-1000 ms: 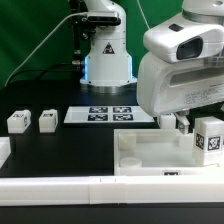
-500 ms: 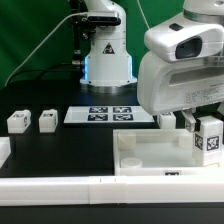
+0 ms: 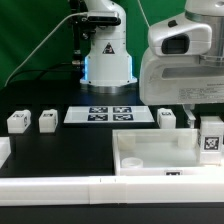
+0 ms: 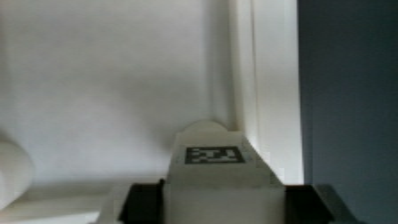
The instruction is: Assemble one leg
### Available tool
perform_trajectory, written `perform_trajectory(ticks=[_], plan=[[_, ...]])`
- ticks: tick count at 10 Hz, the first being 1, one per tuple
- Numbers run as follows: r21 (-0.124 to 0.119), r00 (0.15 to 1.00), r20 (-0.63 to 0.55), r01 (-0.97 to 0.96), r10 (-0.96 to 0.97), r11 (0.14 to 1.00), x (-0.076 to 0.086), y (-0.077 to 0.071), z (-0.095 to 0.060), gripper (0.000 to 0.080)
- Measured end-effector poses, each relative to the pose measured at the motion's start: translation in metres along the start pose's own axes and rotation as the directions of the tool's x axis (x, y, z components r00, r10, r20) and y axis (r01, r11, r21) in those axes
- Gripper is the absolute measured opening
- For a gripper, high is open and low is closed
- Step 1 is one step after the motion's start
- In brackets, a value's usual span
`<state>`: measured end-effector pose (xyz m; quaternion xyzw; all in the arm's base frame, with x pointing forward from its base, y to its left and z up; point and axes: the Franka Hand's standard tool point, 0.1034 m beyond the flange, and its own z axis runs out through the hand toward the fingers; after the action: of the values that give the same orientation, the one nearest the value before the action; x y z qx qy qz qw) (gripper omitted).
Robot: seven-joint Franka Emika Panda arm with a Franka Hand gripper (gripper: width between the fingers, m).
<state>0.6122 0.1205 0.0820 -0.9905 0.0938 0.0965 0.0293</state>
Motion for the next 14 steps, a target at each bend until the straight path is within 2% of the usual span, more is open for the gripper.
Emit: perform_trajectory(ticks=[2,4,6,9,12,13,14], plan=[[0.004,0.980,0.002,-0.197,0.197,0.980,-0.001,-0.002,0.000,0.0293],[0.014,0.923,0.012,-0.385,0.384,0.923,-0.002,-0.005,0.000,0.0293],[0.024,0.813,0.027,-0.582,0.582,0.813,-0.002,-0.007,0.001,0.0293],[0.016,0.594,0.035,-0.805,0.804,0.593,-0.003,-0.011,0.001,0.0293],[0.018,0.396,0.039,-0.918,0.917,0.396,-0.002,-0.012,0.001,0.0293],[0.018,0.399,0.039,-0.917,0.916,0.399,-0.001,-0.012,0.001,0.0293],[0.018,0.407,0.039,-0.913,0.912,0.407,-0.002,-0.012,0.001,0.0365]])
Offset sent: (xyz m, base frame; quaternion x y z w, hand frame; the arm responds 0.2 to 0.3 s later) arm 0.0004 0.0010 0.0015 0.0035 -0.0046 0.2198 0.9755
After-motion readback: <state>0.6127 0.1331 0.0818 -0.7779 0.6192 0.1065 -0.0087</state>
